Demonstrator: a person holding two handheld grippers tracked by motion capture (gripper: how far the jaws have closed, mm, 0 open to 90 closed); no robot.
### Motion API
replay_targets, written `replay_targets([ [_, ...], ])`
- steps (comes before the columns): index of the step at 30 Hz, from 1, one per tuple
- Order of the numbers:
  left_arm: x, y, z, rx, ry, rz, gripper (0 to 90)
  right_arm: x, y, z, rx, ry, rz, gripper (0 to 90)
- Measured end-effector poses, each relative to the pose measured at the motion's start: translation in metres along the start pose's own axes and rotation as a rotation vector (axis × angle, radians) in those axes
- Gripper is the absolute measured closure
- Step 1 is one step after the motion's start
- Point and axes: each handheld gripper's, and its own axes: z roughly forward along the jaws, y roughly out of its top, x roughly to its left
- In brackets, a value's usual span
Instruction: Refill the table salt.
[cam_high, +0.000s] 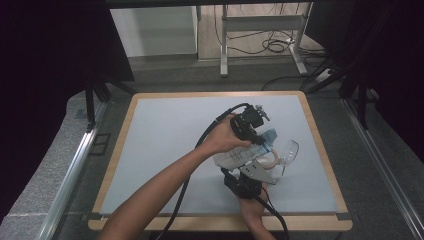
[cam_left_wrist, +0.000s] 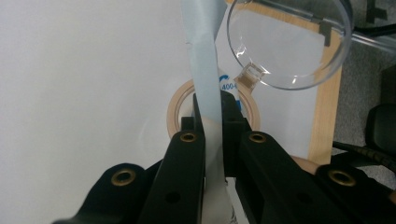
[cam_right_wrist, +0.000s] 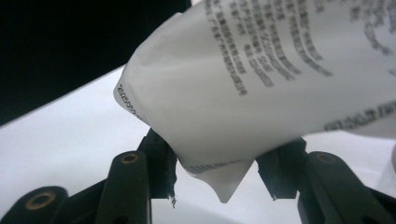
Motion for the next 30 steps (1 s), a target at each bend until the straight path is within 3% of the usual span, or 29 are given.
replay_targets([
  [8, 0.003, -0.018, -0.014, -0.057, 0.0, -0.015, 90.0, -0.003, -0.007, 0.003, 0.057, -0.007, 0.009, 46.9],
  [15, 0.006, -0.033, -0.026, -0.094, 0.005, -0.03, 90.0, 0.002, -0.01, 0.005, 0.082, -0.003, -0.041, 41.2],
  [30, 0.014, -0.065, -0.044, -0.249, -0.027, -0.086, 90.0, -0.005, -0.017, -0.002, 0.12, 0.022, -0.04, 35.7],
])
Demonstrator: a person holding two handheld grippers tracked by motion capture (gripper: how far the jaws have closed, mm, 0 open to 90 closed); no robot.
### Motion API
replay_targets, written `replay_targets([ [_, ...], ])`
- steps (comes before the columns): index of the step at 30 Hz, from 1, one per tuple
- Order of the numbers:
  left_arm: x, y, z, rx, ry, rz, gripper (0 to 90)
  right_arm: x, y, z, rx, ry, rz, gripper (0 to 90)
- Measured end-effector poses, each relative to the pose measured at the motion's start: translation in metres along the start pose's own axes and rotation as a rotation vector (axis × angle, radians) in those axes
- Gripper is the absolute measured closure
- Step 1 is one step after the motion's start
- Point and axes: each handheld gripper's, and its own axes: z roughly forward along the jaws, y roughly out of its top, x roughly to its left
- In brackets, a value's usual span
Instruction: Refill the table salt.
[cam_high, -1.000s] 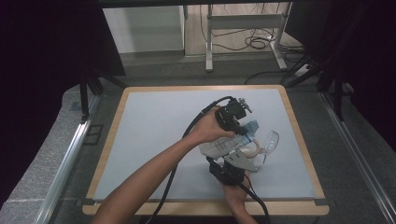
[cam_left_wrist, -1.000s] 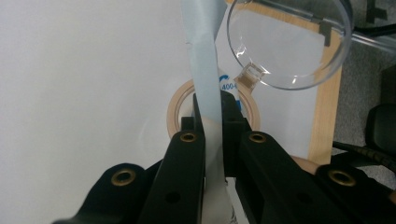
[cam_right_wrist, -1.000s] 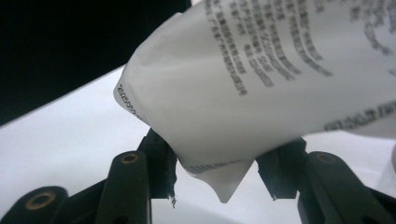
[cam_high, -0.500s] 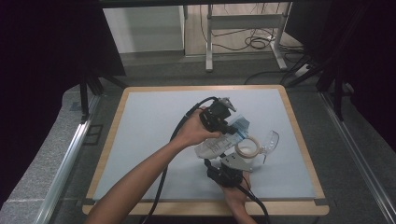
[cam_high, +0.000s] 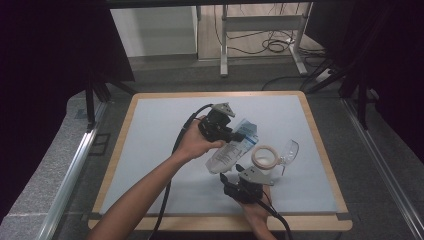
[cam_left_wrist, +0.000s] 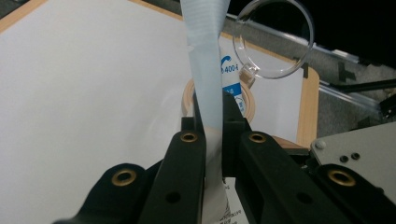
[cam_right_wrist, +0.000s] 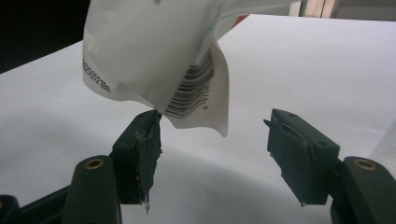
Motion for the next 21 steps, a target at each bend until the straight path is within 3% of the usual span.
replay_targets([
  [6, 0.003, -0.006, -0.009, -0.027, 0.008, -0.007, 90.0, 0.0, -0.002, 0.0, 0.0, 0.003, -0.004, 35.6],
  [21, 0.039, -0.046, -0.037, -0.096, 0.11, -0.104, 90.0, 0.001, -0.003, -0.007, -0.001, 0.035, -0.025, 35.6],
])
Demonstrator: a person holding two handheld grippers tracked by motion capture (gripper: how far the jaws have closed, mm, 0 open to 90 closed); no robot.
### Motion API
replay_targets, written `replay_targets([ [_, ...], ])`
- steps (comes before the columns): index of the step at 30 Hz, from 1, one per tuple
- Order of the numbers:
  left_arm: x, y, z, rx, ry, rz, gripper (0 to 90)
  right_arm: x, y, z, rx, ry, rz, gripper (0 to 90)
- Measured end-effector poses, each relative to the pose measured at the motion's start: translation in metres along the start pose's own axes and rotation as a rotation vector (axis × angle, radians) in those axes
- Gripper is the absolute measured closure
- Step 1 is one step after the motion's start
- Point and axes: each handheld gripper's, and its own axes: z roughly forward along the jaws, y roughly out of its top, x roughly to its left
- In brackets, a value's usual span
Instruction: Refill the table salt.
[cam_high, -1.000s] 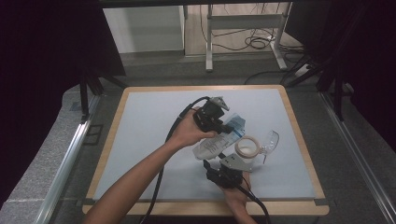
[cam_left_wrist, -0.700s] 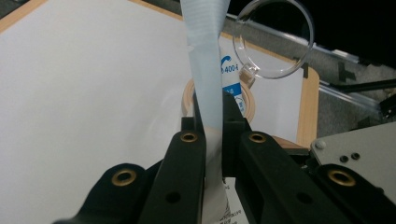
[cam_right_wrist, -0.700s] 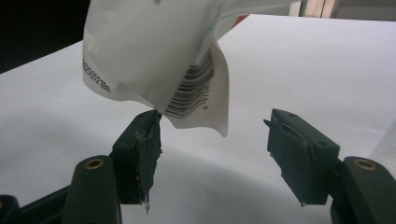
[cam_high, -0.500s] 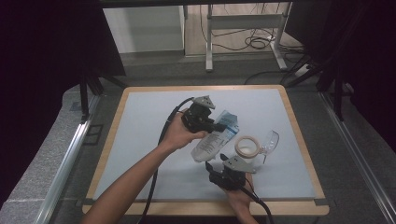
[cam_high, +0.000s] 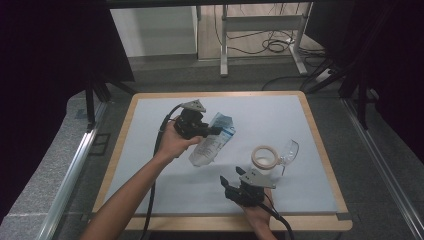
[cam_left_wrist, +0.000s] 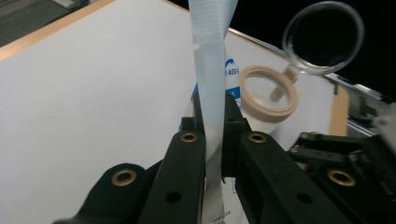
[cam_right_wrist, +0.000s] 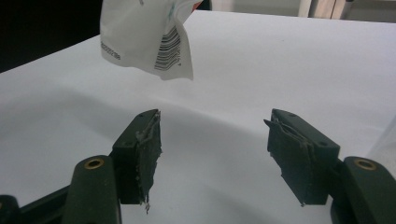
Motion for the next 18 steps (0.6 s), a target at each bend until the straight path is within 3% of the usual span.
replay_targets([
  [18, 0.054, -0.03, -0.03, -0.085, 0.13, -0.125, 90.0, 0.001, 0.001, -0.001, -0.001, 0.014, 0.009, 35.6],
])
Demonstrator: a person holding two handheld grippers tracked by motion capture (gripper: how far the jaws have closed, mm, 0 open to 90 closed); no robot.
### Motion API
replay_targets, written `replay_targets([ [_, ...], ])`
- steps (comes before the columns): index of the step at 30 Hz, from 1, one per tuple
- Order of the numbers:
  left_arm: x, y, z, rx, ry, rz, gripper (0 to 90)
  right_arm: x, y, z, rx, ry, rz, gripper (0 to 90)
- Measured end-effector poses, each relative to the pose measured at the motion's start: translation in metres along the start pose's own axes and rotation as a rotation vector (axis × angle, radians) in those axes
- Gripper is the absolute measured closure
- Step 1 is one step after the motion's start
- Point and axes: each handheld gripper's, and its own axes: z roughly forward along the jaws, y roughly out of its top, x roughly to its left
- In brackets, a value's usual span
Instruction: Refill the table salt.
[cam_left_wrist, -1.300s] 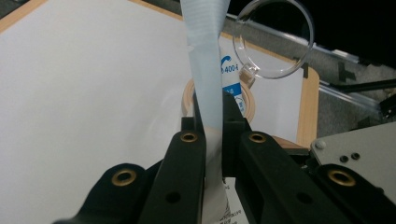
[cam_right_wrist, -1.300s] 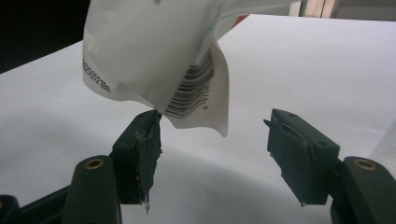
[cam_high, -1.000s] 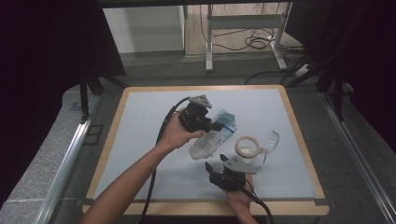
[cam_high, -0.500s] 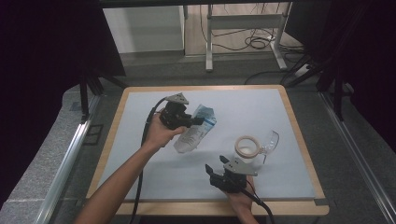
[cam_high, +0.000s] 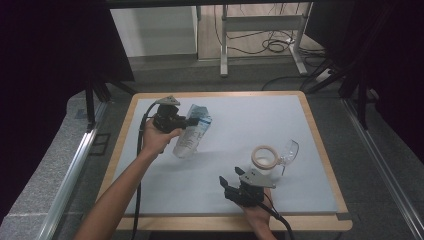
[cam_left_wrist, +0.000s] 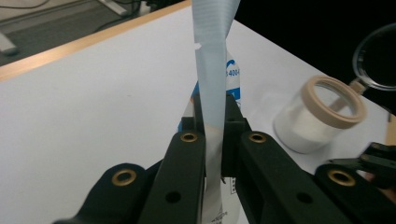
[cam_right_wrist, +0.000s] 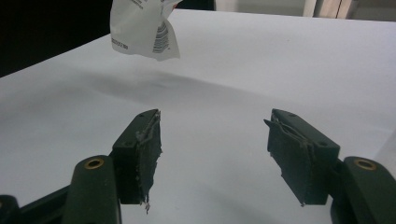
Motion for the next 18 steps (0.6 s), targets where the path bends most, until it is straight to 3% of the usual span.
replay_targets([
  [14, 0.056, 0.0, -0.007, -0.105, 0.149, -0.086, 90.0, 0.001, 0.0, 0.0, 0.0, -0.003, 0.011, 35.6],
  [18, 0.078, -0.008, -0.008, -0.172, 0.205, -0.125, 90.0, 0.001, 0.002, -0.001, -0.009, -0.004, 0.012, 35.7],
])
